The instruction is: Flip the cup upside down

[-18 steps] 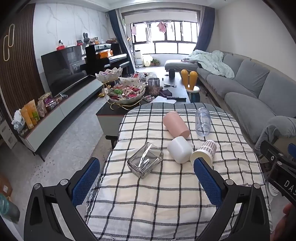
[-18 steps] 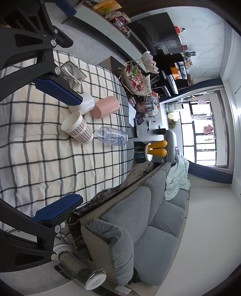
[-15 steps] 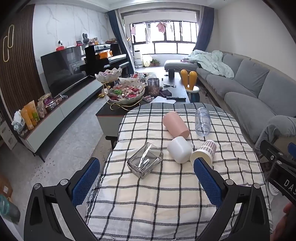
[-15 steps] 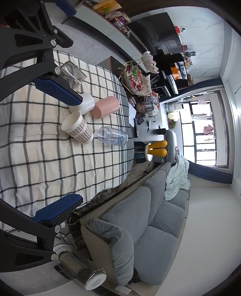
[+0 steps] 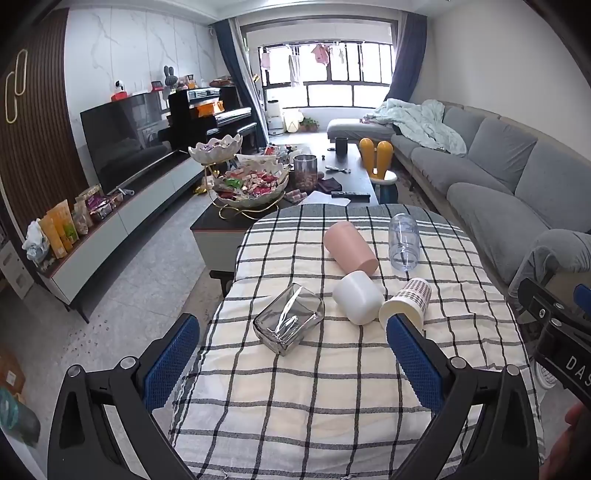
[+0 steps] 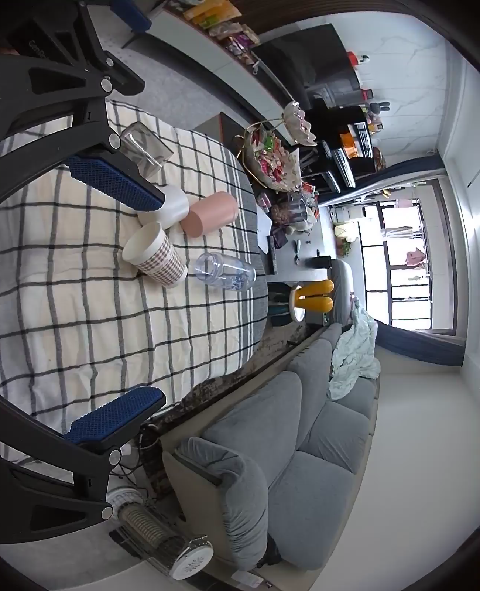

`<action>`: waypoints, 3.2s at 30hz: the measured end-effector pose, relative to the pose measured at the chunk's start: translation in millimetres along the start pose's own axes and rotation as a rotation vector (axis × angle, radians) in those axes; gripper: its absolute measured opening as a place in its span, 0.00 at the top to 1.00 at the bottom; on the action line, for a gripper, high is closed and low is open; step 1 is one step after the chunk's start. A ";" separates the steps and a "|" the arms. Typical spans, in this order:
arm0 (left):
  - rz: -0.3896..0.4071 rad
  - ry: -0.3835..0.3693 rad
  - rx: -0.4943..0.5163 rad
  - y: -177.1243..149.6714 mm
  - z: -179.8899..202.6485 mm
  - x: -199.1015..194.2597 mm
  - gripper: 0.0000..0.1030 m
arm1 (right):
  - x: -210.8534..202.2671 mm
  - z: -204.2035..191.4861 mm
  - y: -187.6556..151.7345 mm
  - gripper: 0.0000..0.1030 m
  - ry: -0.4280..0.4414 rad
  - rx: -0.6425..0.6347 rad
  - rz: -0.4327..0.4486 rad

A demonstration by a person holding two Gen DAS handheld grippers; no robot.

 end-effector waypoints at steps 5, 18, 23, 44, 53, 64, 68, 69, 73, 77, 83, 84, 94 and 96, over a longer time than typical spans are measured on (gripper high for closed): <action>0.001 0.001 -0.002 0.0 -0.1 0.1 0.00 | 0.0 0.2 -0.2 0.06 0.001 0.000 0.000; 0.000 0.000 -0.001 0.0 -0.1 0.1 0.00 | 0.5 -0.2 -0.4 0.06 0.002 0.002 -0.002; -0.001 -0.001 -0.001 0.0 0.0 -0.2 0.00 | 0.7 -0.5 -0.3 0.06 0.002 0.001 -0.003; 0.001 0.001 -0.005 -2.4 -2.6 2.5 0.00 | 1.6 0.3 -0.8 0.06 0.003 0.003 -0.007; -0.001 0.002 -0.005 -2.4 -2.7 2.6 0.00 | 2.1 -0.1 -0.9 0.06 0.004 0.002 -0.008; -0.002 0.001 -0.006 -2.2 -2.8 2.8 0.00 | 3.6 -0.9 -0.1 0.06 0.004 0.002 -0.010; -0.003 0.001 -0.007 -2.2 -3.0 3.0 0.00 | 4.8 -1.2 1.1 0.06 0.005 0.003 -0.012; -0.004 0.002 -0.008 -4.7 -3.3 2.2 0.00 | 5.0 -1.4 1.3 0.06 0.006 0.003 -0.015; -0.008 0.004 -0.014 -9.9 -5.7 5.3 0.00 | 6.8 -5.6 -2.9 0.06 0.010 0.001 -0.027; -0.012 0.005 -0.021 -5.3 -11.9 24.9 0.00 | 21.4 -9.4 0.7 0.06 0.016 0.003 -0.045; -0.017 0.005 -0.030 6.3 -15.7 39.1 0.00 | 51.7 -15.7 2.8 0.06 0.044 0.039 -0.128; -0.021 0.004 -0.029 9.7 -16.3 43.2 0.00 | 55.8 -16.7 2.2 0.06 0.047 0.047 -0.141; -0.055 0.011 -0.018 37.0 -24.9 89.5 0.00 | 113.2 -35.7 16.5 0.06 0.082 0.111 -0.247; -0.047 0.034 -0.021 43.0 -27.3 98.4 0.00 | 124.5 -42.6 27.0 0.06 0.090 0.090 -0.248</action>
Point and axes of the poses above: each gripper's, at about its wrist camera, not at the fingertips, and x roughly the way its jaws point, z to its right, y to its top, the point moved 2 cm from there along x, roughly the way its jaws point, and after that the axes turned 13 degrees about -x, right-handed, at the moved point
